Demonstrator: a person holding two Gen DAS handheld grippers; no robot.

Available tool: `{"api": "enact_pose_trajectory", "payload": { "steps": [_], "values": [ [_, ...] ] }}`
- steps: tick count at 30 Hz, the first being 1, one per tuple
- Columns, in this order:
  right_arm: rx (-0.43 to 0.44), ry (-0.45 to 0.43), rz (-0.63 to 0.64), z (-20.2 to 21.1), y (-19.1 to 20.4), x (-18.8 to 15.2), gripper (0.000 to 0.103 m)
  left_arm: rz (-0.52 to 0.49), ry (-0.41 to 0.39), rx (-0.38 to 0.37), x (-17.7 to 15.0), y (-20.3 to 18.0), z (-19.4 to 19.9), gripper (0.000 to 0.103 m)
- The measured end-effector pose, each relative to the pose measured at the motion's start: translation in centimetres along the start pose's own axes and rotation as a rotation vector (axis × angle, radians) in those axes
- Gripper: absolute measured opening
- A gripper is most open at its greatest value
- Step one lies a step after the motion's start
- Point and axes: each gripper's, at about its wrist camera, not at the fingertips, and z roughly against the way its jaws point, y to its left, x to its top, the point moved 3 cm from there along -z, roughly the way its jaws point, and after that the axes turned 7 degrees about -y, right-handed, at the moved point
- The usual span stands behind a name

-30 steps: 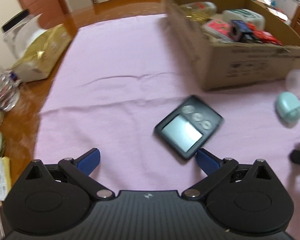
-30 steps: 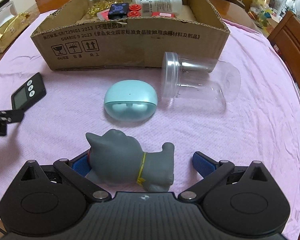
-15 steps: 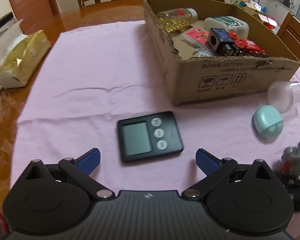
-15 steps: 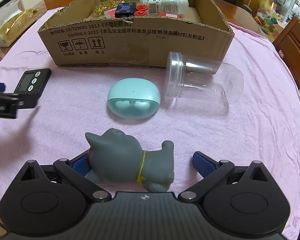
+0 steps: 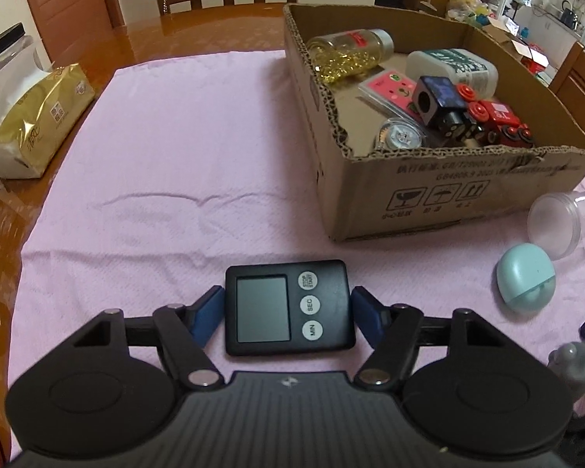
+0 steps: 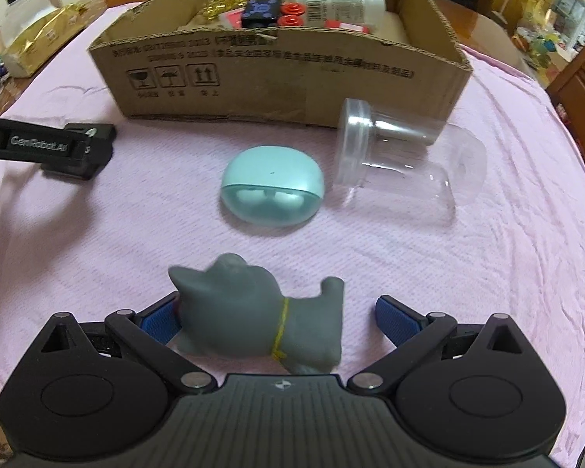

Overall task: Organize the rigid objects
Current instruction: 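Grasp the black timer with left gripper while right gripper closes on the grey cat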

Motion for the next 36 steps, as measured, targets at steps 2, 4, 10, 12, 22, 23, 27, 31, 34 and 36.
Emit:
{"api": "enact_pose_trajectory", "payload": {
  "steps": [2, 4, 10, 12, 22, 23, 27, 31, 34, 36],
  "values": [
    [0.036, 0.004, -0.007, 0.4, 0.2, -0.1, 0.103, -0.003, -0.001, -0.002, -0.1, 0.0, 0.1, 0.070],
    [0.056, -0.006, -0.018, 1.0, 0.4, -0.3, 0.103, -0.005, -0.004, -0.003, -0.2, 0.1, 0.1, 0.070],
    [0.045, -0.009, -0.047, 1.9, 0.2, -0.8, 0.103, -0.008, -0.001, -0.005, -0.3, 0.1, 0.2, 0.070],
    [0.036, -0.020, -0.049, 1.9, 0.2, -0.8, 0.103, -0.006, 0.001, -0.004, -0.2, 0.1, 0.1, 0.070],
    [-0.002, -0.044, -0.031, 1.7, 0.8, -0.5, 0.078, -0.003, 0.005, -0.006, -0.3, 0.2, 0.2, 0.069],
    [-0.002, -0.047, -0.027, 1.7, 0.8, -0.5, 0.078, -0.005, 0.005, -0.006, -0.3, 0.2, 0.2, 0.069],
    [-0.008, -0.051, -0.003, 1.6, 1.0, -0.5, 0.078, -0.026, -0.005, -0.010, -0.4, 0.1, 0.3, 0.070],
    [0.001, -0.050, 0.000, 1.5, 1.1, -0.4, 0.078, -0.053, -0.006, -0.034, -0.2, 0.3, 0.2, 0.070],
    [0.004, -0.046, 0.010, 1.5, 1.2, -0.4, 0.078, -0.082, -0.009, -0.049, -0.1, 0.4, 0.1, 0.072],
    [0.005, -0.044, 0.013, 1.5, 1.2, -0.4, 0.078, -0.084, -0.002, -0.058, 0.0, 0.4, 0.1, 0.071]
  ]
}}
